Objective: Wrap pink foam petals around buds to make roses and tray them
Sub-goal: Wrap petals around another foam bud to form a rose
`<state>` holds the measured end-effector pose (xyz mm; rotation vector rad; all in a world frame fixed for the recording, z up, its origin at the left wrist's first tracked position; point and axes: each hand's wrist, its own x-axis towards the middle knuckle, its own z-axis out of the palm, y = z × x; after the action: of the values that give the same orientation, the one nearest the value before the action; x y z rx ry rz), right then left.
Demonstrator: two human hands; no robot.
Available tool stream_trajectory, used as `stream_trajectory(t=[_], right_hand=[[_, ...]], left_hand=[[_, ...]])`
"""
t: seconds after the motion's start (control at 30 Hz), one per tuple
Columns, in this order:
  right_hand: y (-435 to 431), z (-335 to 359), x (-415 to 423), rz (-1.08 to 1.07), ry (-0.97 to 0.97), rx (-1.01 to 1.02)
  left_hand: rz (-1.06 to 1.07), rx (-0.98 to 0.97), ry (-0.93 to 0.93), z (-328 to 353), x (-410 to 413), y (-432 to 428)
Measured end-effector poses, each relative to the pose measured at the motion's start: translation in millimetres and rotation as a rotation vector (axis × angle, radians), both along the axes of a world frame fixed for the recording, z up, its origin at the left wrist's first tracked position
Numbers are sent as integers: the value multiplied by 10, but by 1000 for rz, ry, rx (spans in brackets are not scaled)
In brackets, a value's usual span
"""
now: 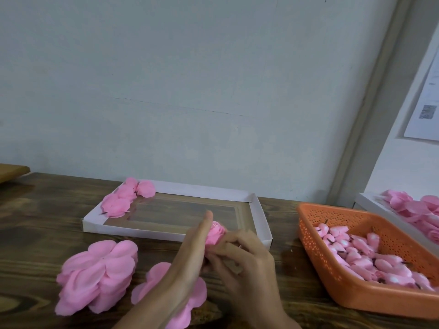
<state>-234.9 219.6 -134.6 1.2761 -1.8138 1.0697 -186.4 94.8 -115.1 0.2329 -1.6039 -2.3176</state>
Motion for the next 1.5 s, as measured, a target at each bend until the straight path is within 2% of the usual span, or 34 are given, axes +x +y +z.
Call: stream_trajectory(t=[0.13,0.2,0.3,0.4,0.6,0.77,1.0,1.1,1.23,1.37,1.5], right_hand=[[19,52,37,2,-100,-48],[46,97,13,-5,-174,-82],[129,157,-81,77,-306,-35],[183,157,-166,169,-375,76],[202,139,-172,173,-494,95],[207,162,-157,179,-538,49],[201,186,-167,212,-506,73],[197,198,-142,241,-516,80],[179,224,-134,293,-392,-4],[181,243,-122,226,-273,-55],[184,230,-115,168,-232,-28]], left_hand=[[-82,-254,34,-38,64,46],[-128,-276,42,-55,73,-25],[-343,-216,113,-25,71,-177],[-450,-339,82,-75,55,-295],[-376,-545,24,-189,42,-348],[-226,-588,1,-227,30,-268],[0,-796,15,-152,21,-128],[-16,-761,44,-151,32,-118],[5,-662,73,-100,49,-111],[-36,-545,103,-64,55,-138],[-48,-523,96,-111,20,-150]])
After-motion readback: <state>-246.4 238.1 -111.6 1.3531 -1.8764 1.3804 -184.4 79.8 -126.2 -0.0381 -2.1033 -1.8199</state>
